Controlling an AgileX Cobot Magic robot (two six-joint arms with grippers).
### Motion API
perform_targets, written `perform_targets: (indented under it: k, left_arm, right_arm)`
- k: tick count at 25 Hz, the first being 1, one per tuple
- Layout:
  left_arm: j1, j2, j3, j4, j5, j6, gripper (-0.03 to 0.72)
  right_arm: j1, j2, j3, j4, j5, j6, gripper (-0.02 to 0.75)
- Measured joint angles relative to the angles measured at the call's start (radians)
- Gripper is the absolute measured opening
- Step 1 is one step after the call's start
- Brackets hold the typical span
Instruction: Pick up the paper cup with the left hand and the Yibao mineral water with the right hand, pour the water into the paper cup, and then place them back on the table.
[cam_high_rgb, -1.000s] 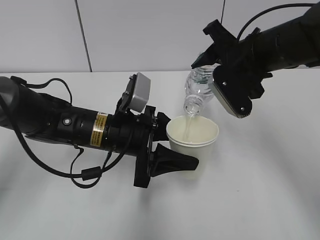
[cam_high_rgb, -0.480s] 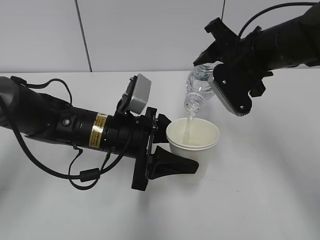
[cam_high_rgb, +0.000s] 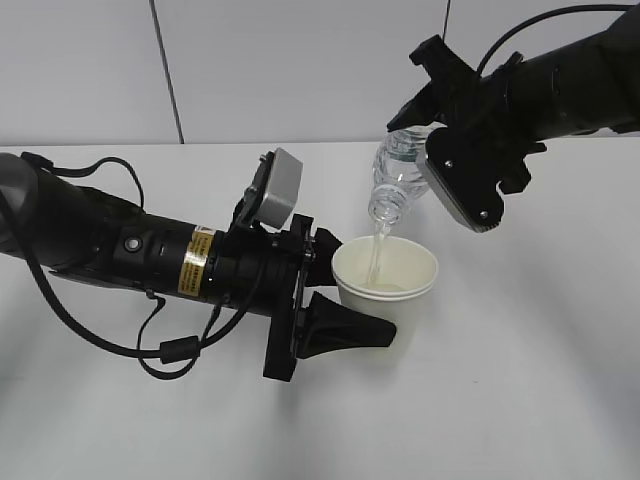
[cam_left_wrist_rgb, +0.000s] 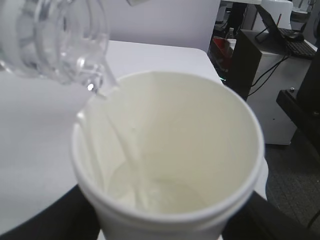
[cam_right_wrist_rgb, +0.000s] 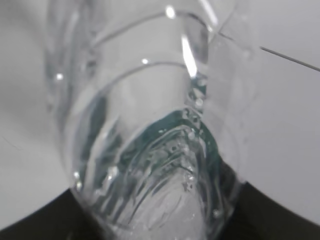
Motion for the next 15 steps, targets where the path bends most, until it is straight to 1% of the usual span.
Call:
perform_targets:
  k: [15]
  left_arm:
    - [0.008,0.0,0.0,-0.003,0.0,0.0,0.415]
  right_arm:
    - [0.0,0.0,0.0,0.0,-0.002,0.0,0.391]
